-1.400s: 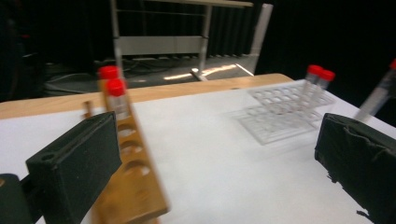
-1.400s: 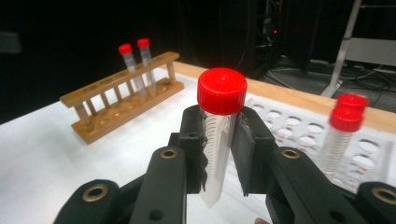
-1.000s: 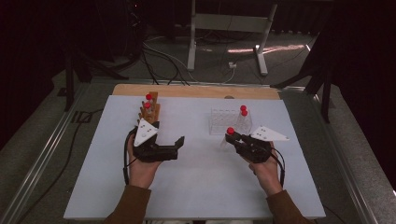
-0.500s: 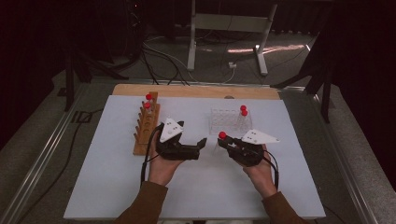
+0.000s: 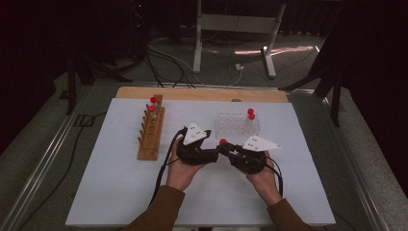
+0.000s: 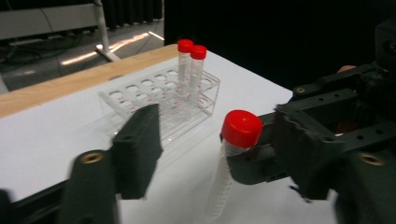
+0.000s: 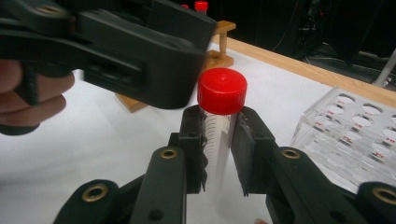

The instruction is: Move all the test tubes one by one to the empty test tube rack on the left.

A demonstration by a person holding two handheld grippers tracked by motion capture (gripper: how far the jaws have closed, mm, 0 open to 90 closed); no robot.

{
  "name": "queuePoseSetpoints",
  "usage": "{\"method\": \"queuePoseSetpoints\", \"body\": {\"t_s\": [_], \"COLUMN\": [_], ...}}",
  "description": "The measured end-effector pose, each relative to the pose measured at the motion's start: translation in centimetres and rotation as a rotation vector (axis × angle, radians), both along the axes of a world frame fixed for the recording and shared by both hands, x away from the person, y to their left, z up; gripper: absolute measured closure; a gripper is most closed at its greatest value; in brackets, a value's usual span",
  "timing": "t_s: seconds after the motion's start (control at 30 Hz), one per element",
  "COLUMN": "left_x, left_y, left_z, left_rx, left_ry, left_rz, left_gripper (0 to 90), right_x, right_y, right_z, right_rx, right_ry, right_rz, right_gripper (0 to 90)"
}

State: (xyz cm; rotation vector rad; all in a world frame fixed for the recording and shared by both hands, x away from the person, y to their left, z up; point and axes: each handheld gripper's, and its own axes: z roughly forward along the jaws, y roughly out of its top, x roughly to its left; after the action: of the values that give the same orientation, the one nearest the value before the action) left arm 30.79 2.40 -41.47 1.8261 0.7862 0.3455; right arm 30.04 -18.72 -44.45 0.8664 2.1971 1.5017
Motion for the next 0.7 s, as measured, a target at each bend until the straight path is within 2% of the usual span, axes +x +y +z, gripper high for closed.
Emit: {"method": "queuePoseSetpoints", "body": {"t_s": [0.17,0.43,0.63,0.7], "left_x": [0.17,0.31,0.28,0.35], "left_y": [-0.39,-0.74,-0.85,-0.91], "left_z": [-0.25,-0.57,-0.63,-0.66], "left_rx": [-0.014,-0.025,-0.02,-0.022], "left_ry": [0.021,0.041,0.03,0.027], "left_rz": [-0.026,-0.057,-0.052,-0.048], "left_gripper": [53.6,68.8,70.5,70.7], "right_x": [-0.01,-0.03,-0.02,0.07], "right_y": [0.13,0.19,0.14,0.07], "right_z": [-0.14,-0.14,-0.17,-0.19], "right_rx": [-0.004,-0.01,-0.01,-0.007], "right_ry": [0.001,-0.001,0.0,0.004], "right_rz": [0.003,0.008,0.008,0.008], "right_gripper": [74.7,74.6,74.1,71.0]}}
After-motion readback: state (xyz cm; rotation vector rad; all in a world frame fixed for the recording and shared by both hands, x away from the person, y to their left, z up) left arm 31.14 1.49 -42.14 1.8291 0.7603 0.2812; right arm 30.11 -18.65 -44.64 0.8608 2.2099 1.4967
